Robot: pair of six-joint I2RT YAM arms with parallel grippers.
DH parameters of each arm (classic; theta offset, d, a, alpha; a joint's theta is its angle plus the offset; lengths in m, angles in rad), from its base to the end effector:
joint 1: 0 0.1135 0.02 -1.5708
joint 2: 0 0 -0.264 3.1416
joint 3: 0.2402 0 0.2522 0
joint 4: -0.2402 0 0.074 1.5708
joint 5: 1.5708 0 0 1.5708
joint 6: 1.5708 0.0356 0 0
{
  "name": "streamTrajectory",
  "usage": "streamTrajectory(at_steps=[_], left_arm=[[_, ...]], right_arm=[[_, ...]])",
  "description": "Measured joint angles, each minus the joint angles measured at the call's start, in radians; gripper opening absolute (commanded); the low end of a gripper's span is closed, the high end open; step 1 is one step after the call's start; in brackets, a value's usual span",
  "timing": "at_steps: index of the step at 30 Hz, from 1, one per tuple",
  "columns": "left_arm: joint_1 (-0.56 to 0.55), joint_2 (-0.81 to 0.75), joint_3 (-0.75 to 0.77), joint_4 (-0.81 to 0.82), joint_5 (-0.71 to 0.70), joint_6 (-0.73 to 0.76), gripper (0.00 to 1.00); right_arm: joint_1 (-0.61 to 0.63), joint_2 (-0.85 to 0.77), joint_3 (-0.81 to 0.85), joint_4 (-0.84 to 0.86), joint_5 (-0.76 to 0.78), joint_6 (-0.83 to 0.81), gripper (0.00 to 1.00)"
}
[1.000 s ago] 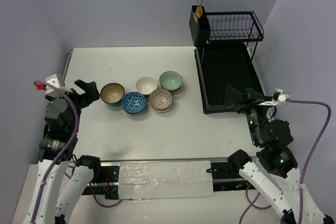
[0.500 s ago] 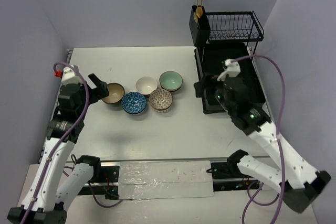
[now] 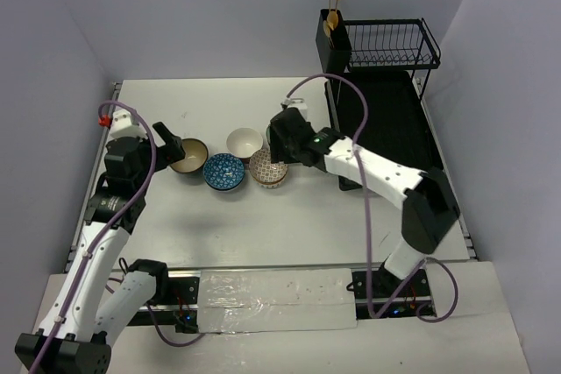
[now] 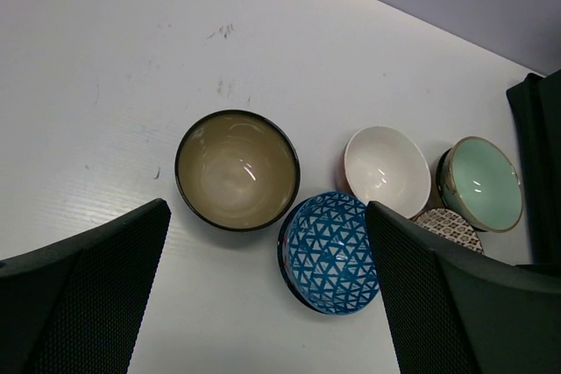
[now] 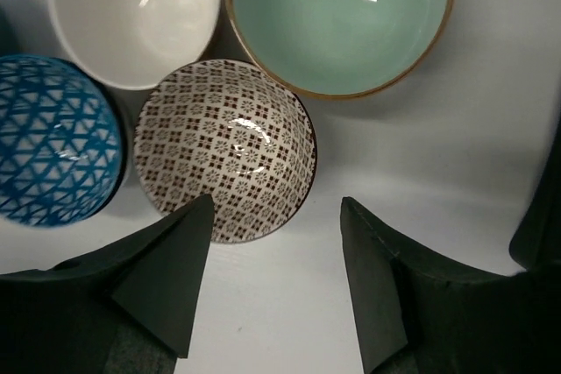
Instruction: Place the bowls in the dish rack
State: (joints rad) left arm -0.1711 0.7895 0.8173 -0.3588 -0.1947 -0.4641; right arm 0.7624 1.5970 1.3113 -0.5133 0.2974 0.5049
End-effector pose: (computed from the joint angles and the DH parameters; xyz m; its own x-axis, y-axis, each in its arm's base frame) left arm 0.1788 -0.0239 0.3323 -0.2804 -0.3972 -0.8738 -0.1552 0.9171 -0.3671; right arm 0.2634 0.2371 0.2885 -0.7015 -0.0305 -0.7120 -0.1979 0.9681 0.1536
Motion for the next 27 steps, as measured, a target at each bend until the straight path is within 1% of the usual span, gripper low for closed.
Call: streamTrajectory(at_steps=[2, 4, 5, 9, 10, 11, 16, 19, 23, 25, 27], left_arm=[[0.0, 0.0, -0.009, -0.001, -0.01, 0.004, 0.99], [0.0, 0.0, -0.012, -0.002, -0.013, 0.007, 0.99], [0.0, 0.0, -0.012, -0.002, -0.012, 0.007, 0.99], [-0.003, 0.0, -0.013, 0.0, -0.012, 0.007, 0.99], [-0.005, 0.0, -0.013, 0.0, -0.012, 0.007, 0.99], [-0.008, 0.0, -0.013, 0.0, -0.012, 0.008, 0.99], [-0.014, 0.0, -0.013, 0.0, -0.012, 0.008, 0.99], [-0.016, 0.0, -0.013, 0.0, -0.012, 0.008, 0.99], [-0.023, 0.0, -0.013, 0.0, -0.012, 0.009, 0.99], [-0.023, 0.0, -0.013, 0.0, -0.012, 0.01, 0.99], [-0.024, 0.0, -0.013, 0.0, -0.013, 0.01, 0.99]], right_arm=[[0.002, 0.076, 0.032, -0.017, 0.014, 0.018, 0.62], [0.003, 0.134, 0.054, -0.034, 0.023, 0.034, 0.6], [0.003, 0.161, 0.063, -0.042, 0.026, 0.041, 0.57], [0.003, 0.237, 0.1, -0.069, 0.04, 0.072, 0.54], [0.003, 0.247, 0.107, -0.071, 0.045, 0.077, 0.54], [0.003, 0.258, 0.111, -0.073, 0.051, 0.083, 0.51], [0.003, 0.272, 0.117, -0.086, 0.072, 0.103, 0.5], [0.003, 0.278, 0.117, -0.086, 0.082, 0.109, 0.43], [0.003, 0.286, 0.117, -0.084, 0.084, 0.113, 0.41], [0.003, 0.294, 0.117, -0.084, 0.088, 0.116, 0.36], [0.003, 0.307, 0.117, -0.083, 0.094, 0.117, 0.36]])
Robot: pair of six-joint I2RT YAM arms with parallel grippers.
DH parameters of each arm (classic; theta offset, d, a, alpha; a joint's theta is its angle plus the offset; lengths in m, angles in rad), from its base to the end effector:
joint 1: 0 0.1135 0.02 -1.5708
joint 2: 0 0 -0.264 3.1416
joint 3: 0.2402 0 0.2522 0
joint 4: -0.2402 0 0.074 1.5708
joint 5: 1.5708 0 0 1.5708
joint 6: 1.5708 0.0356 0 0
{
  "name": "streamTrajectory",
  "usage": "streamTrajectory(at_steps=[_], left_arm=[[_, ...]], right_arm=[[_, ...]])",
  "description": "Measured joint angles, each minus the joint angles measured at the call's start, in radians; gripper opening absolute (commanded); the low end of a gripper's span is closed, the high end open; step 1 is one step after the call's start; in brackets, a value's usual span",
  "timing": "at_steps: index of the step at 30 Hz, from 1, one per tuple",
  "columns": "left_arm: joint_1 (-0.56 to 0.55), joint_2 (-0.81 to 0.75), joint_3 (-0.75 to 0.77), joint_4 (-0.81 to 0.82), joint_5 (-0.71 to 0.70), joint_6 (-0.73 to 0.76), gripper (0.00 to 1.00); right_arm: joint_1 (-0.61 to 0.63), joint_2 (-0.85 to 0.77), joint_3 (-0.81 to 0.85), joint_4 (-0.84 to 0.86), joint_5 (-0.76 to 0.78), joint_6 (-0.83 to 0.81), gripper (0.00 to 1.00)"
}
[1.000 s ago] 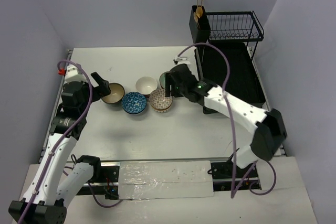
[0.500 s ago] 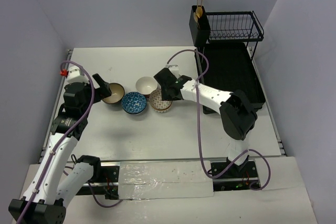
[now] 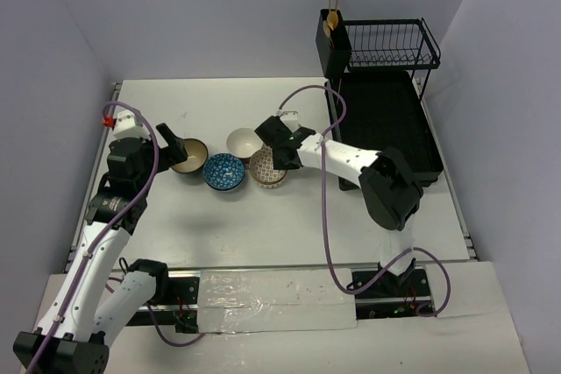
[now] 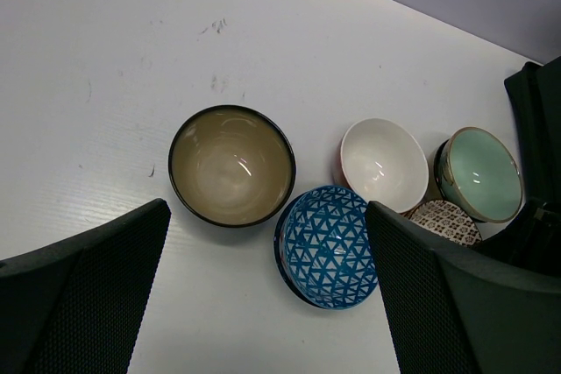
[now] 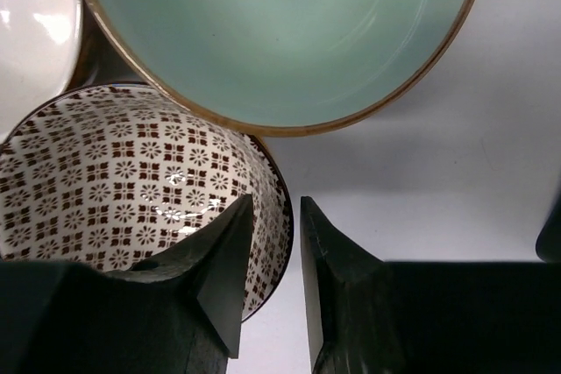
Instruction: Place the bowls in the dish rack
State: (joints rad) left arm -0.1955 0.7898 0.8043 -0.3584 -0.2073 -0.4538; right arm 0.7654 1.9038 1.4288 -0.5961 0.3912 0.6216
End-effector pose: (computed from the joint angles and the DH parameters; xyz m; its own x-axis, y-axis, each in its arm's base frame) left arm 0.1787 -0.0279 0.3278 -0.2973 -0.3785 -0.8766 -0.1450 0.9253 -0.3503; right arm 0.2999 0.2693 0.2105 -0.8108 -0.0324 -0.5844 -0.0450 0.9990 0.0070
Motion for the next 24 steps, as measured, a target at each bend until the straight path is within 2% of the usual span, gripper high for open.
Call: streamTrajectory(at_steps=[7, 12, 13, 15, 24], left_arm=[[-0.001, 0.0, 0.0, 0.0, 0.0, 0.0, 0.99], [-0.001, 0.0, 0.0, 0.0, 0.0, 0.0, 0.99], [-0.001, 0.0, 0.0, 0.0, 0.0, 0.0, 0.99], [-0.001, 0.0, 0.0, 0.0, 0.0, 0.0, 0.99], [-0.001, 0.0, 0.0, 0.0, 0.0, 0.0, 0.99]], right_arm=[[0.0, 0.018, 0.0, 0.0, 0.015, 0.005, 0.19], [0.001, 0.011, 0.0, -0.001, 0.024, 0.009, 0.13], [0.002, 0.009, 0.0, -0.001, 0.027, 0.009, 0.06], [0.004, 0.004, 0.0, -0.002, 0.029, 0.006, 0.0], [0.04, -0.05, 0.0, -0.006, 0.074, -0.038, 0.0]])
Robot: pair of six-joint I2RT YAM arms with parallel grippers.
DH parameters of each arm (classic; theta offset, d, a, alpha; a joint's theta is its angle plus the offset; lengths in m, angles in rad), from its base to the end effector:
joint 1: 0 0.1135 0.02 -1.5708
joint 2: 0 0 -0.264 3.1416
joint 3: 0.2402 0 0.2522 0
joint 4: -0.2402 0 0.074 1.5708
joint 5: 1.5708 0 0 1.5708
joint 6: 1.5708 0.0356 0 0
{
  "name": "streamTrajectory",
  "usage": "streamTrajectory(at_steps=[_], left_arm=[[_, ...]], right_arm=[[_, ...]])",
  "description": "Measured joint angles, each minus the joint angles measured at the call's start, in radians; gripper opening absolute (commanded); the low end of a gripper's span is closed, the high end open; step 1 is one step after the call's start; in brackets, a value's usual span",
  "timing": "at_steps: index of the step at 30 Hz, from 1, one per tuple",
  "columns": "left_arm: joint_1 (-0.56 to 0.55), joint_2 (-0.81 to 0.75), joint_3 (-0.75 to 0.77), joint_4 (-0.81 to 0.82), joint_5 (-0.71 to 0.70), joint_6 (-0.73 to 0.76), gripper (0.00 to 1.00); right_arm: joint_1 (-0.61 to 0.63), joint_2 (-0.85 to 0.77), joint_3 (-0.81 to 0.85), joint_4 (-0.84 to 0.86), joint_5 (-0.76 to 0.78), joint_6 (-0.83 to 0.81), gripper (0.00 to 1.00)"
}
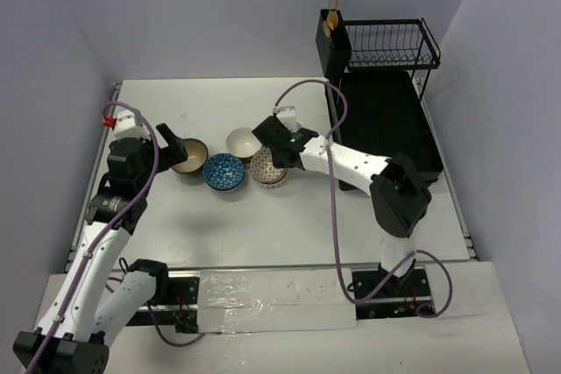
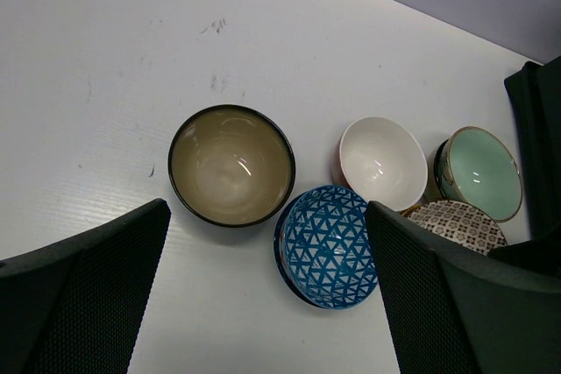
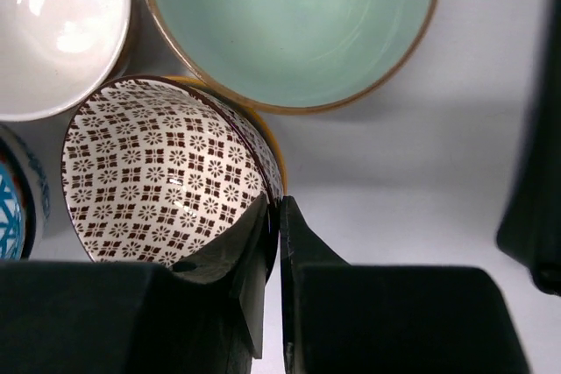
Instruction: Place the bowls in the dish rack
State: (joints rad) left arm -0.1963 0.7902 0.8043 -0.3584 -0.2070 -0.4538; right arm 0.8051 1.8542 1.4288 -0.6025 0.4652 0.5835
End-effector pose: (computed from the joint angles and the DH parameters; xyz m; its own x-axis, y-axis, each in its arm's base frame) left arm 0.1787 -0.0281 0.3278 -0.2980 -0.3781 -0.8765 -0.1441 0.9255 -0.3503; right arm 0.2862 0.2747 0.2299 -0.7617 -0.0818 -0.6428 -0.0767 0.9964 -0.0359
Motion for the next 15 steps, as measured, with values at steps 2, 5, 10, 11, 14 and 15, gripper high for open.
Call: streamTrajectory(at_steps=[2, 5, 10, 11, 14, 15], left_arm=[[0.0, 0.0, 0.0, 0.0, 0.0, 0.0, 0.99], [0.0, 0.0, 0.0, 0.0, 0.0, 0.0, 0.99], [0.0, 0.0, 0.0, 0.0, 0.0, 0.0, 0.99], [0.0, 0.0, 0.0, 0.0, 0.0, 0.0, 0.99], [0.0, 0.0, 0.0, 0.0, 0.0, 0.0, 0.99], [0.0, 0.0, 0.0, 0.0, 0.0, 0.0, 0.99]], right_arm=[[0.009, -0.028, 0.0, -0.009, 0.02, -0.021, 0.0], [0.016, -0.085, 0.0, -0.011, 0.036, -0.05, 0.0], [0.018, -0.228, 0.0, -0.008, 0.097, -0.111, 0.0], [0.018, -0.261, 0.0, -0.004, 0.122, -0.13, 0.0], [0.019, -0.351, -0.013, 0.035, 0.239, -0.215, 0.0], [0.018, -0.378, -0.023, 0.06, 0.293, -0.257, 0.0]])
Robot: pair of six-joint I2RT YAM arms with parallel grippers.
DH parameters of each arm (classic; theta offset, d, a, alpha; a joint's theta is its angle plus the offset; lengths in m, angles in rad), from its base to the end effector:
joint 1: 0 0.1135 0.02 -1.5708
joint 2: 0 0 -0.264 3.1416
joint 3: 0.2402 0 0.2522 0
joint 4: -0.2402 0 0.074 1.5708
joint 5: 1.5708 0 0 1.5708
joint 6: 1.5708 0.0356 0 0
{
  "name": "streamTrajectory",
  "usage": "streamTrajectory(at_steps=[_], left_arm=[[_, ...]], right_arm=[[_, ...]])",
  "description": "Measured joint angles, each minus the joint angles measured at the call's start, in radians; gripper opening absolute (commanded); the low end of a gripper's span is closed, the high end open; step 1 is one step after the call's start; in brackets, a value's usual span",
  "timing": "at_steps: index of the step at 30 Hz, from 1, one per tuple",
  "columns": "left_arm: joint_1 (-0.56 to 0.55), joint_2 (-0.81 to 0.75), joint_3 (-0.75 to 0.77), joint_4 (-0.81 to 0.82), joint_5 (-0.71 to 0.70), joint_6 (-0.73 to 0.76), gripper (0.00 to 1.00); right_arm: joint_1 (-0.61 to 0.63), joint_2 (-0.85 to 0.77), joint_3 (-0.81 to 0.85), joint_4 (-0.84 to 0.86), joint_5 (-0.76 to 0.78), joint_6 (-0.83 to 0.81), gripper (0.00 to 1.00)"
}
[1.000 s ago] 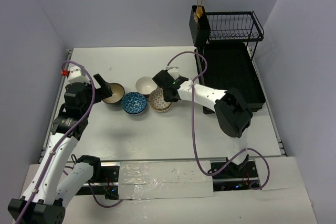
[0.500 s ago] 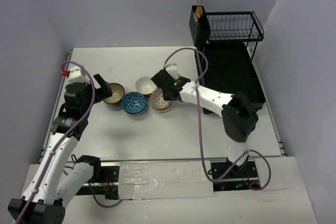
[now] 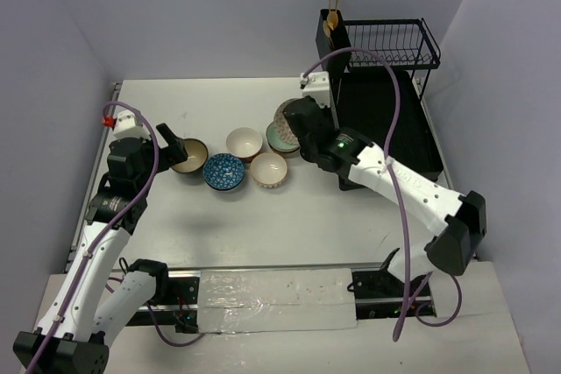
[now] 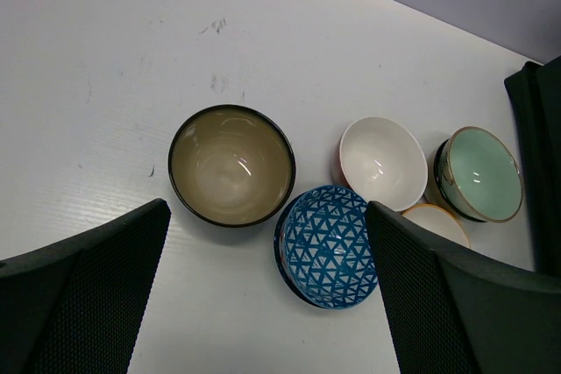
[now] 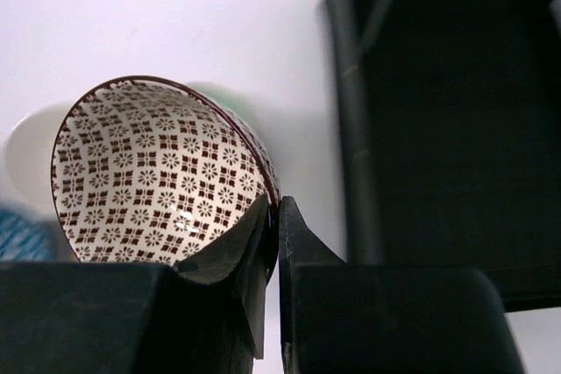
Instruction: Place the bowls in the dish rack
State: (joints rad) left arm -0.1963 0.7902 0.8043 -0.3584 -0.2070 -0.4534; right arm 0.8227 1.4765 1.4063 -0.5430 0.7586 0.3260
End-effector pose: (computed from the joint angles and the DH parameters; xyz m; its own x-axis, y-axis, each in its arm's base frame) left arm 0.1787 -0.0281 0.3278 -0.2981 -0.3778 -0.8766 -0.1440 0.9256 -0.3499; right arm 0.2393 0.2218 0.3615 -0.4187 -0.1094 -0.9015 -0.0161 0.9935 -0.1131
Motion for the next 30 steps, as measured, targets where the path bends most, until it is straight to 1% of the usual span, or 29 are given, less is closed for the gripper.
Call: streamTrajectory(at_steps=[2, 5, 8, 11, 16, 21, 30], left_arm=[[-0.001, 0.0, 0.0, 0.0, -0.001, 0.0, 0.99], [-0.008, 0.0, 0.0, 0.0, -0.002, 0.0, 0.99], [-0.019, 0.0, 0.0, -0.001, -0.002, 0.002, 0.99], [-0.029, 0.0, 0.0, -0.002, -0.01, 0.007, 0.99], [-0.039, 0.0, 0.0, -0.003, -0.026, 0.014, 0.99], [-0.041, -0.002, 0.0, -0.005, -0.031, 0.02, 0.99], [-0.043, -0.004, 0.0, -0.006, -0.037, 0.023, 0.99]], right_arm=[[-0.005, -0.04, -0.034, 0.071, 0.12, -0.105, 0.0], [-0.045, -0.056, -0.089, 0.185, 0.263, -0.256, 0.0], [-0.122, -0.043, -0.167, 0.303, 0.346, -0.396, 0.0], [-0.191, 0.0, -0.196, 0.363, 0.41, -0.508, 0.0], [-0.254, 0.065, -0.214, 0.51, 0.463, -0.674, 0.0], [-0.296, 0.134, -0.213, 0.631, 0.487, -0.791, 0.0], [-0.329, 0.298, -0.212, 0.789, 0.5, -0.938, 0.0]])
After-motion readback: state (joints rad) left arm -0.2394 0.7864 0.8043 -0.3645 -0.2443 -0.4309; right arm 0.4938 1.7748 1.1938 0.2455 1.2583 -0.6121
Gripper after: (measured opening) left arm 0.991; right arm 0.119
